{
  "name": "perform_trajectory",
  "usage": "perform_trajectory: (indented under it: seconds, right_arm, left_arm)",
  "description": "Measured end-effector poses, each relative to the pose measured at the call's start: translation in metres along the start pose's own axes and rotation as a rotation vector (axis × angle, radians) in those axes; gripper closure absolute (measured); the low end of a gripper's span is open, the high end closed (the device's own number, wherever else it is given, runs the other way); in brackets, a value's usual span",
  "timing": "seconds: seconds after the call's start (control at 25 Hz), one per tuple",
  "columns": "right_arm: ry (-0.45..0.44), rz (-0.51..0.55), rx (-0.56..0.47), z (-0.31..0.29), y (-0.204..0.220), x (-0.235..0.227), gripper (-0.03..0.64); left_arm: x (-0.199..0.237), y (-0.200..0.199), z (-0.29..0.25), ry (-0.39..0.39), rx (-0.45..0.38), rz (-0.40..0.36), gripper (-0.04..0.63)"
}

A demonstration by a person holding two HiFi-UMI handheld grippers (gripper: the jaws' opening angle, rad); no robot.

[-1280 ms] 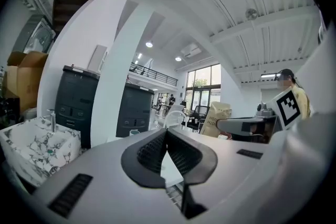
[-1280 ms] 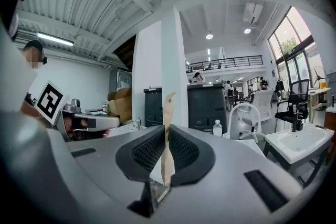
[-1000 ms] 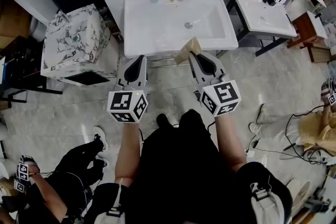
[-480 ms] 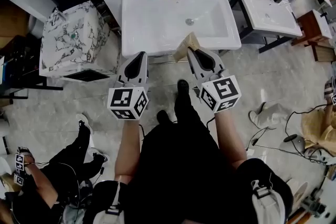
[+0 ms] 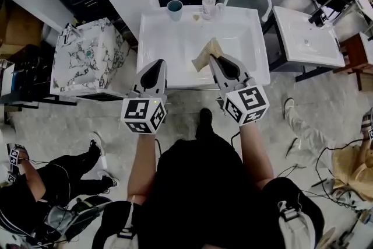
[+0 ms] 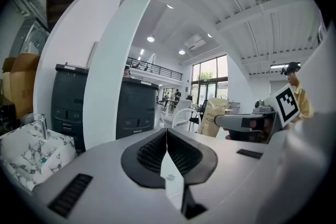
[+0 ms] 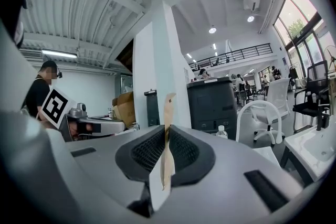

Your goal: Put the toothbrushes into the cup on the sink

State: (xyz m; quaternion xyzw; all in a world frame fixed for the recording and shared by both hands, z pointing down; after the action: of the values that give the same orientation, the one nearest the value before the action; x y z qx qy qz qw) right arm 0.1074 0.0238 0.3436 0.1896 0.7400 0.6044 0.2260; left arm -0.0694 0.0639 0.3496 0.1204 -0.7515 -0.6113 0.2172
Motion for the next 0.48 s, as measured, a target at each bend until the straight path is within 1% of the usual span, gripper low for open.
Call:
perform_trajectory:
  seconds: [0.28,0.48]
  right_arm:
    - [-0.055,0.003,0.003,-0.036,-0.004,-0.054,0.572]
    - [-0.095,-0.001,0.006,-0.055,-0.007,-0.08,0.571]
  left_arm:
    - [0.0,-0.004,-0.061,-0.046,-0.014,0.011,0.58]
    - [0.0,-0.008,-0.088,-0.078,-0.012,0.016,0.58]
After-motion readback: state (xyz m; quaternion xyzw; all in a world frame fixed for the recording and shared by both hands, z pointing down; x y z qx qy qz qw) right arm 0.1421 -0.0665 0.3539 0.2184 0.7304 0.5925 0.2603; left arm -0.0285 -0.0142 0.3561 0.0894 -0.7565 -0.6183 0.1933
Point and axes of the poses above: the fingertips, and each gripper's own axes: z backward along the fingers, x to its left, y out of its underside, the point moved 4 cm from there along z, backward along the fingers, and after that the axes turned 12 degrees about y, right-handed, at the moved point
